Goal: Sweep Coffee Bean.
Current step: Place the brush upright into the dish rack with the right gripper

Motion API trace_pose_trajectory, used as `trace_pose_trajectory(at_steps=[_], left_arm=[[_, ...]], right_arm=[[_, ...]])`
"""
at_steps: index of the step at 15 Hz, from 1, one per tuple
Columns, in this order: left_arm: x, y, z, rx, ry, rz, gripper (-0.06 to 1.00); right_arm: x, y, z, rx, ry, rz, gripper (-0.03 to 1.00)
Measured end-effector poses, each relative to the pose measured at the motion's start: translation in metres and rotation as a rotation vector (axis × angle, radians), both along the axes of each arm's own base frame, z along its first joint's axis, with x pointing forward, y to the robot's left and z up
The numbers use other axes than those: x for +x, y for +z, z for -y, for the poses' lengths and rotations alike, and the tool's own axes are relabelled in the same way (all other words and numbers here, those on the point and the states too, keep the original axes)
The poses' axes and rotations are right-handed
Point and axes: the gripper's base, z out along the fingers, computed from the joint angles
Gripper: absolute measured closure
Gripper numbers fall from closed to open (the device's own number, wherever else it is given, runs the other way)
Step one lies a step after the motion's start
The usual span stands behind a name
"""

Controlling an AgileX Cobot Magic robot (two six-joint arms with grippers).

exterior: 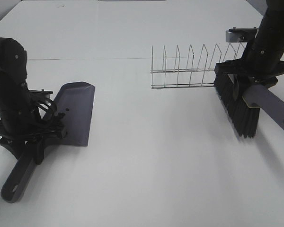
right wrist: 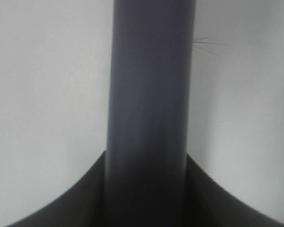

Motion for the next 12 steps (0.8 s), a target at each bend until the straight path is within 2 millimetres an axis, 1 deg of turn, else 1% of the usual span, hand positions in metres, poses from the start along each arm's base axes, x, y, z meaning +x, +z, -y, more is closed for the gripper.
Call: trace_pose_trajectory(at_steps=[2,3,4,6,12], left_arm=[[0.0,0.0,0.0,0.0,0.0,0.0,0.62],[0.0,0.0,0.0,0.0,0.0,0.0,0.62],[0.0,0.0,0.0,0.0,0.0,0.002,0.62],[0.0,0.0,0.0,-0.003,0.002,0.003,0.62],[0.001,0.0,0.001,-0.007,0.007,0.006,0.62]], right_arm=[[0.02,-0.004,-0.002,-0.001,-0.001,-0.001,0.66],[0.025,-0.005,-0.002,-0.001,-0.002,0.0,0.66],[0.04,-0.007,-0.001,-0.017,-0.004,-0.018,0.66],[0.057,-0.008,-0.002,-0.026,-0.003,0.009,0.66],[0.081,-0.019,0.0,-0.059,0.006,0.035,0.66]])
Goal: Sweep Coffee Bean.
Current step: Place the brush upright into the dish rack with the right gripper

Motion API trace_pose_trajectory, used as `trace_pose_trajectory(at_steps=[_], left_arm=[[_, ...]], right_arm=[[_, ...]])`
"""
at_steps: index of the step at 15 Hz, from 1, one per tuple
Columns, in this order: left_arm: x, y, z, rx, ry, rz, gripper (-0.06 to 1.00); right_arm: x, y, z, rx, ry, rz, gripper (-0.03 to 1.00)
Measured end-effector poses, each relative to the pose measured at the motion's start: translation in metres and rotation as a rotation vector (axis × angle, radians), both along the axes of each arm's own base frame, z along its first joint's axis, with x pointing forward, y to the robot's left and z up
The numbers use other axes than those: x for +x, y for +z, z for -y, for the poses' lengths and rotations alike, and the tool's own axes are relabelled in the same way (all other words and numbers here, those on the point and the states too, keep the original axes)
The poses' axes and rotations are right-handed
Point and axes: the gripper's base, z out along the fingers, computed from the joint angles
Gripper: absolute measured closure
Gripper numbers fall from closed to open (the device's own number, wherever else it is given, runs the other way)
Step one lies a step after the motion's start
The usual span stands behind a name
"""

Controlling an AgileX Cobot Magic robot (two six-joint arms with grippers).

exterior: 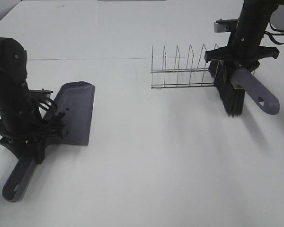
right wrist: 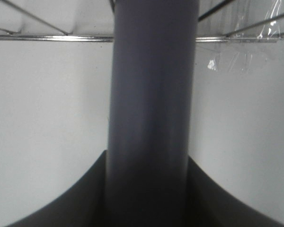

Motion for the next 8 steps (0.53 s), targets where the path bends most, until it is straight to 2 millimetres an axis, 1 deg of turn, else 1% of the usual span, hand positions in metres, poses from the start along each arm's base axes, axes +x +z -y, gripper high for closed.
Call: trace_pose_trajectory(at_steps=[2,4,7,8], left_arm=[[0.001,0.0,0.001,-0.008,0.007,0.008,0.62],[0.001,0.0,0.002,-0.016,0.014,0.013,0.62],[0.001,0.0,0.002,-0.018,0.016,0.014,0.62],[0.001,0.0,0.002,-0.02,0.018,0.014,0.62]], right_arm=[[0.01,-0.002,0.006,-0.005,-0.01,0.023,0.66],[0.02,0.002,0.017,0.019,-0.055,0.035,0.66],[0.027,0.008,0.018,0.039,-0.053,0.063,0.66],[0.028,0.004,0.018,0.041,-0.05,0.056,0.66]])
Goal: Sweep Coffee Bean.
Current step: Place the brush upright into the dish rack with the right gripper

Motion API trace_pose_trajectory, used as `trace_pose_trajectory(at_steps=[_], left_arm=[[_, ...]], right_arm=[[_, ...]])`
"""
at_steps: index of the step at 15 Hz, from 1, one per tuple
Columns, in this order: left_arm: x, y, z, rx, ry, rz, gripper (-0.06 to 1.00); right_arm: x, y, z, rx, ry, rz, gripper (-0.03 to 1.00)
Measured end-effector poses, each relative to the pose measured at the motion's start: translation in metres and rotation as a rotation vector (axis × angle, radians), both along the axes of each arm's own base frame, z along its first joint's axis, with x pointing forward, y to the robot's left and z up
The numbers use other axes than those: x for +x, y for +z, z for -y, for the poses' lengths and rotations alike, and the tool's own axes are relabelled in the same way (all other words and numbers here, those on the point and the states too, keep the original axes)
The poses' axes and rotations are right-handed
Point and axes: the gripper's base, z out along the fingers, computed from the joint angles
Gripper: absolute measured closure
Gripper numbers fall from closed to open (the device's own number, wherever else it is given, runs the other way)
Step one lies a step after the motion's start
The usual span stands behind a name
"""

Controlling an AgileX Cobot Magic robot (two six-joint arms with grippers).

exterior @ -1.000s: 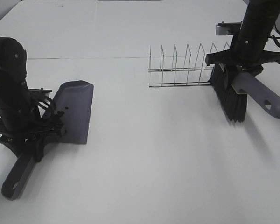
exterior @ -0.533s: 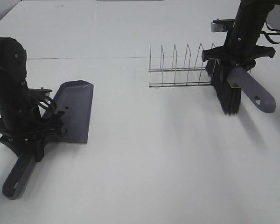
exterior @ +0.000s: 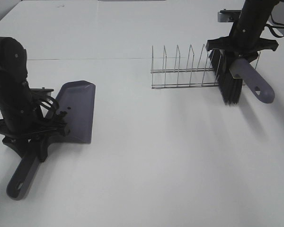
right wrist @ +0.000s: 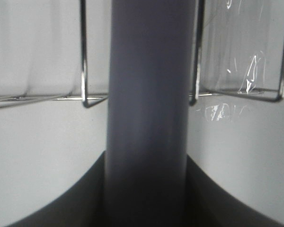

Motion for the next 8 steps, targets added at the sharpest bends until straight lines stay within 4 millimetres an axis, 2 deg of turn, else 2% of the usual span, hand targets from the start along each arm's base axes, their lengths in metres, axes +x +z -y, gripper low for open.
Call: trace_pose_trajectory(at_steps=[2,6,7,8], left_arm=[[0.0,0.0,0.0001,-0.001,0.001,0.0,0.62],[0.0,0.0001,0.0023,-0.021,0.022,-0.001,0.62],[0.0003,0.0004,0.0032,-0.03,0.033,0.002,0.62],[0.0008,0.0008,0.0046,-0.043,0.046,0.008,0.62]], right_arm=[[0.0013,-0.0101,0.0011,0.008,0.003,-0.017,0.66],[0.0013,-0.0102,0.0014,0.023,0.022,-0.019,0.66],[0.0011,-0.0102,0.0015,0.027,0.026,-0.021,0.56],[0.0009,-0.0113,0.0003,0.041,0.025,-0.025,0.37]])
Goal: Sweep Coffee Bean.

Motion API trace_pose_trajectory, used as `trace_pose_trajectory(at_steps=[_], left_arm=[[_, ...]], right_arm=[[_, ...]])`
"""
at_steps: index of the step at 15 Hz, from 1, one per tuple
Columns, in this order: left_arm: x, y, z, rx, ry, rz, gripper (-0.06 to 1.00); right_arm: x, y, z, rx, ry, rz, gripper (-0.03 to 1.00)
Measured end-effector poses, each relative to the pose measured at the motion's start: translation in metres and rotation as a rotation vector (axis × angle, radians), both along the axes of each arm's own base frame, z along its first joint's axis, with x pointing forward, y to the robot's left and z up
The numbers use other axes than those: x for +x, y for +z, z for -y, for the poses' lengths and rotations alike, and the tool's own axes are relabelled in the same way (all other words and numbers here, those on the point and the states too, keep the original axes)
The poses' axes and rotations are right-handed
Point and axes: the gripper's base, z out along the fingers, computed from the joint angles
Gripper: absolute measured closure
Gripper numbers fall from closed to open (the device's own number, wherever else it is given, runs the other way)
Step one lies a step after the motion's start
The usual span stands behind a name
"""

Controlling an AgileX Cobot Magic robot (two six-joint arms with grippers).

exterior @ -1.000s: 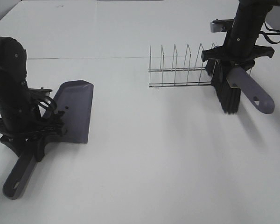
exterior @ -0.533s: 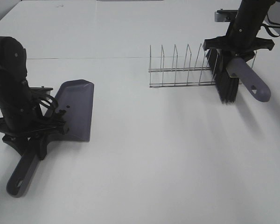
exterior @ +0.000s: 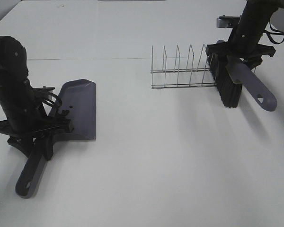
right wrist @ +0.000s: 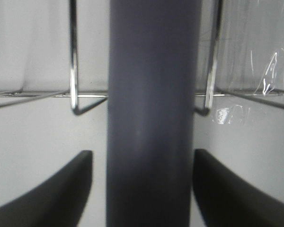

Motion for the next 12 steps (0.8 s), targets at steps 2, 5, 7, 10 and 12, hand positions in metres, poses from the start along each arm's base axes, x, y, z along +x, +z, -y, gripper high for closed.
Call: trace_pose_trajectory(at_steps=[2,5,7,10,12], left_arm=[[0.002,0.0,0.002,-0.02,0.02,0.023,0.62],[0.005,0.001,0.003,-0.032,0.031,0.054,0.62],[0.007,0.0,0.004,-0.041,0.04,0.075,0.62],[0.01,0.001,0.005,-0.051,0.048,0.109,0.42],[0.011,0.003,0.005,-0.053,0.047,0.121,0.23]], right_arm=[[0.0,0.0,0.0,0.003,0.004,0.0,0.11],[-0.002,0.025,0.0,0.004,0.013,0.05,0.04],[-0.007,0.065,0.0,0.006,0.023,0.129,0.03],[-0.028,0.105,0.0,0.02,0.029,0.175,0.03],[-0.053,0.121,0.001,0.018,0.053,0.156,0.03]])
